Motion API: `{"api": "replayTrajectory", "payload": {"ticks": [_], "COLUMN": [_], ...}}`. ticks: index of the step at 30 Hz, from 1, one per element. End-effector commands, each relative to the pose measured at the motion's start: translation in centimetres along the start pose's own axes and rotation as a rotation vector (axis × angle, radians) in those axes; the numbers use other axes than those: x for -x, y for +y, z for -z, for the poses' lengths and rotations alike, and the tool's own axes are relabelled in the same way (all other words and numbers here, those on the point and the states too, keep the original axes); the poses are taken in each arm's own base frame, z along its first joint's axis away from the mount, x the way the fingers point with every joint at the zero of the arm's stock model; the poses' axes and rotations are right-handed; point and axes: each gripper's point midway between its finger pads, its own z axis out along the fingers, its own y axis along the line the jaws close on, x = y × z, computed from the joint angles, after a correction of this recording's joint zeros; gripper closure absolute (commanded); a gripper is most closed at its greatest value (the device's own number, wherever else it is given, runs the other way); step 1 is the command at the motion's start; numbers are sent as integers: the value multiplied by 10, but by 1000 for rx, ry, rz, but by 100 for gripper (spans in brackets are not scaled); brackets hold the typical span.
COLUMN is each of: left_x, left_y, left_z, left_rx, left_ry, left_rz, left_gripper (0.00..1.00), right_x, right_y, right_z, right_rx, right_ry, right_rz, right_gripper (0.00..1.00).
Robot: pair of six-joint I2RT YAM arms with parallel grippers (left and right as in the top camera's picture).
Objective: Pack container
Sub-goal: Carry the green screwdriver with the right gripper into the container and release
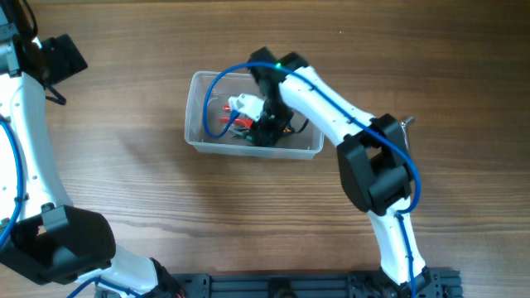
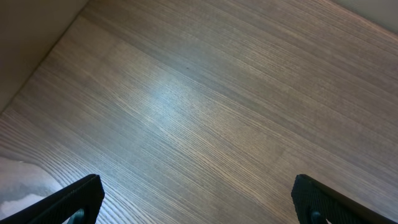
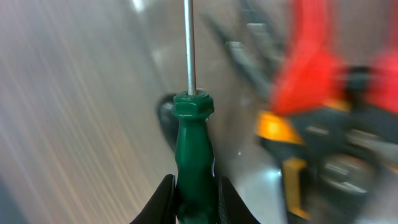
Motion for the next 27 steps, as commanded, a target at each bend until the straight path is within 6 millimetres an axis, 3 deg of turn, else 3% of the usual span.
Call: {"api": "replayTrajectory", "payload": {"ticks": [1, 2, 5, 6, 12, 15, 18, 20, 23, 24, 25, 27], "left_x": [5, 5, 5, 5, 5, 5, 5, 5, 5, 5, 5, 5], "left_y": [3, 3, 3, 3, 3, 3, 3, 3, 3, 3, 3, 3], "left_z": [7, 7, 7, 7, 7, 7, 7, 7, 7, 7, 7, 7], "left_rx": [3, 3, 3, 3, 3, 3, 3, 3, 3, 3, 3, 3], "left_ry": [-22, -22, -22, -22, -22, -22, -22, -22, -22, -22, -22, -22], "left_rz": [16, 16, 16, 16, 16, 16, 16, 16, 16, 16, 16, 16], "left_gripper": [0, 0, 0, 0, 0, 0, 0, 0, 0, 0, 0, 0], "right_x": [3, 5, 3, 2, 0, 17, 39, 39, 19, 9, -4, -54], "right_y": [9, 6, -4, -8, -23, -27, -22, -29, -47, -53, -62, -96], "right_z": [-13, -13, -10, -9, 5, 45, 115, 158, 222, 235, 246, 264], "right_rx": [8, -9, -25, -25, -36, -77, -167, -261, -372, -388, -410, -475], "right_ry": [19, 12, 1, 0, -27, -114, -258, -332, -455, -475, -487, -468], "right_rz": [-6, -39, -103, -113, -180, -163, -144, -230, -406, -447, -503, -696], "right_gripper": [69, 39, 6, 0, 0, 1, 0, 0, 0, 0, 0, 0]}}
